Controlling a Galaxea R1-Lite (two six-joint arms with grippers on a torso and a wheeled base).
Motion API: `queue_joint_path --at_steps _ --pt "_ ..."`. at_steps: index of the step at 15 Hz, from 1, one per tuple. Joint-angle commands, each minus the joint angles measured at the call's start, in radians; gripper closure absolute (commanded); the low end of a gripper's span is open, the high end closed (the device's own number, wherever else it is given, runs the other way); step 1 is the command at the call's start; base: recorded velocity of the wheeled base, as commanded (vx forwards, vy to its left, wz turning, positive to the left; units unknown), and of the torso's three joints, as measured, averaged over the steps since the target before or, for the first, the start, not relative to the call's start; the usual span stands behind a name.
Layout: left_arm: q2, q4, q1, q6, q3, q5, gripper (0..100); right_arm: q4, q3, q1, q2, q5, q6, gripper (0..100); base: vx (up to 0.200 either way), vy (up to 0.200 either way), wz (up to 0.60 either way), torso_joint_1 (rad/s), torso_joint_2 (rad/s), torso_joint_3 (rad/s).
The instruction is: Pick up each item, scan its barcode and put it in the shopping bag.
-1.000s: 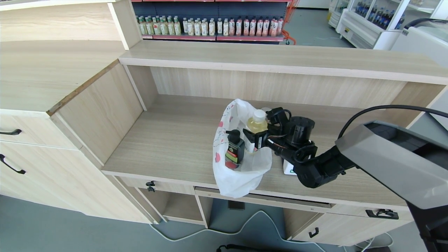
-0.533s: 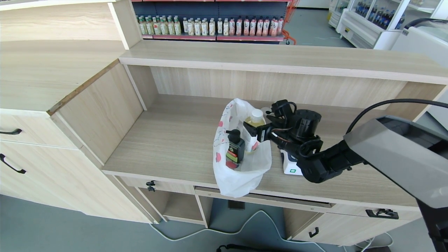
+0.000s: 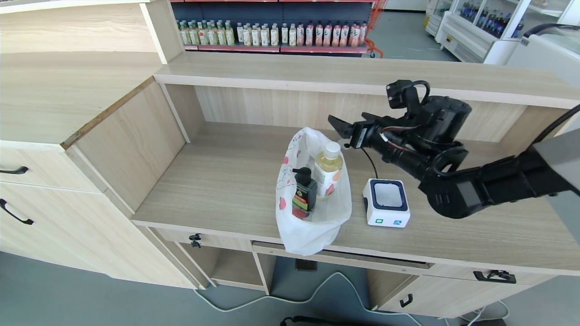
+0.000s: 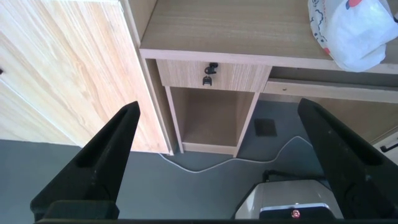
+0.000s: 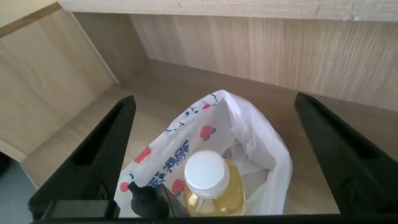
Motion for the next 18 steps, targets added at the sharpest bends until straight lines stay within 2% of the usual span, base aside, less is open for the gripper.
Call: queue_joint_path --at_steps 1,2,4,7,9,11,13,14,15,17,18 --pt "0.0 0.0 0.0 0.0 0.0 0.0 0 0.028 0.157 0.001 -0.232 0.002 0.02 0 0.0 0.0 0.0 0.0 0.0 0.0" --pt "0.0 0.0 0.0 0.0 0.0 0.0 0 0.051 0.258 -0.002 -0.335 0.0 0.02 0 0.0 0.0 0.0 0.0 0.0 0.0" --pt "0.0 0.0 0.0 0.0 0.0 0.0 0 0.182 0.458 -0.051 -0.56 -0.029 0.011 0 0.0 0.0 0.0 0.0 0.0 0.0" --pt "0.0 0.0 0.0 0.0 0.0 0.0 0 0.435 0.668 -0.173 -0.826 -0.126 -0.075 0 0.0 0.0 0.0 0.0 0.0 0.0" --pt "0.0 0.0 0.0 0.0 0.0 0.0 0 0.513 0.783 -0.232 -0.973 -0.216 -0.081 0 0.0 0.0 0.0 0.0 0.0 0.0" --pt "0.0 0.0 0.0 0.0 0.0 0.0 0 0.598 0.895 -0.233 -1.149 -0.28 -0.083 0 0.0 0.0 0.0 0.0 0.0 0.0" --pt "0.0 0.0 0.0 0.0 0.0 0.0 0 0.696 1.001 -0.235 -1.331 -0.285 -0.091 0 0.0 0.0 0.0 0.0 0.0 0.0" --pt "0.0 0.0 0.0 -0.001 0.0 0.0 0 0.725 1.025 -0.235 -1.38 -0.287 -0.091 0 0.0 0.0 0.0 0.0 0.0 0.0" --pt "0.0 0.0 0.0 -0.001 0.0 0.0 0 0.809 1.047 -0.246 -1.485 -0.297 -0.091 0 0.0 0.0 0.0 0.0 0.0 0.0" --pt "0.0 0.0 0.0 -0.001 0.0 0.0 0 0.957 1.025 -0.275 -1.579 -0.323 -0.091 0 0.0 0.0 0.0 0.0 0.0 0.0" --pt "0.0 0.0 0.0 -0.001 0.0 0.0 0 0.989 1.019 -0.287 -1.611 -0.334 -0.091 0 0.0 0.0 0.0 0.0 0.0 0.0"
